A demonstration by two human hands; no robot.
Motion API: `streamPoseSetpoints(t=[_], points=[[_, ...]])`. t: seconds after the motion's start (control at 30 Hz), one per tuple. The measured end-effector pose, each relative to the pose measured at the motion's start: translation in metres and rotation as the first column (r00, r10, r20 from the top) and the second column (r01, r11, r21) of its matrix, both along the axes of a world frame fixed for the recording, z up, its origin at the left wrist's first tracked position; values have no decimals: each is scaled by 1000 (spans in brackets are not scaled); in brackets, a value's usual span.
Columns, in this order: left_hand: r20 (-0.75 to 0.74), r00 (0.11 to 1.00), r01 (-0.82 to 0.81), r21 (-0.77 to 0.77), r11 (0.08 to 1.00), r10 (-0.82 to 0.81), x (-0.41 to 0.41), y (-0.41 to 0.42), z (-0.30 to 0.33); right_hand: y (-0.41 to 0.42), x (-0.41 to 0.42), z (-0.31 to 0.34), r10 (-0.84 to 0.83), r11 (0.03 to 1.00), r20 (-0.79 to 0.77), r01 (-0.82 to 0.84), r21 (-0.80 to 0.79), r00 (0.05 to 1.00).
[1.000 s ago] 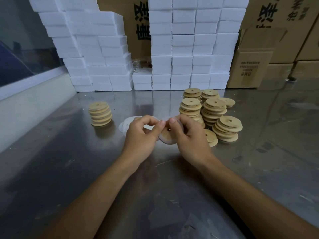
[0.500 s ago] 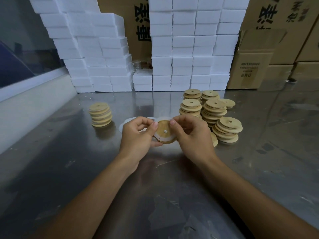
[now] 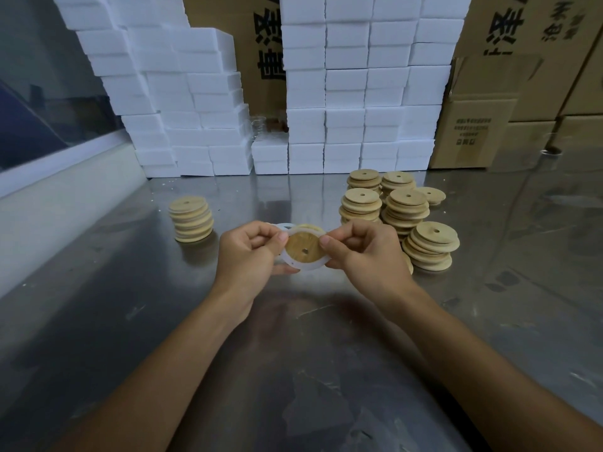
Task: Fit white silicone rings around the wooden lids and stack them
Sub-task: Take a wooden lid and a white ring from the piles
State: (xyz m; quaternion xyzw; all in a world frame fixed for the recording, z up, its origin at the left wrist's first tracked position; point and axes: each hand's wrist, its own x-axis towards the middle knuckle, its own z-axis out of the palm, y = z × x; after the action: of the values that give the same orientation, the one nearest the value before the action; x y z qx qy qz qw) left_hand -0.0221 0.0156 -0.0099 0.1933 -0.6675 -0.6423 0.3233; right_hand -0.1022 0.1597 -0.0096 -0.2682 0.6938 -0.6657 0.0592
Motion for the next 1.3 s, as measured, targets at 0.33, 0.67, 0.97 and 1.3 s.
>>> streamPoseSetpoints(t=[0.33,0.67,0.97,1.3], points=[[-51,996,84,219,972,-75,3,-4,4,3,-1,4,61,996,147,-51,-69,987],[-157,986,111,418,901,-49,0,-2,6,7,1,14,172,969,384,-84,-234,907],[-203,977,156,480,863,-64,0,-1,8,4,7,13,171,967,358,-87,-239,918],[-224,972,193,563,804,-76,-2,1,10,6,6,16,212,943,342,-100,-318,916]])
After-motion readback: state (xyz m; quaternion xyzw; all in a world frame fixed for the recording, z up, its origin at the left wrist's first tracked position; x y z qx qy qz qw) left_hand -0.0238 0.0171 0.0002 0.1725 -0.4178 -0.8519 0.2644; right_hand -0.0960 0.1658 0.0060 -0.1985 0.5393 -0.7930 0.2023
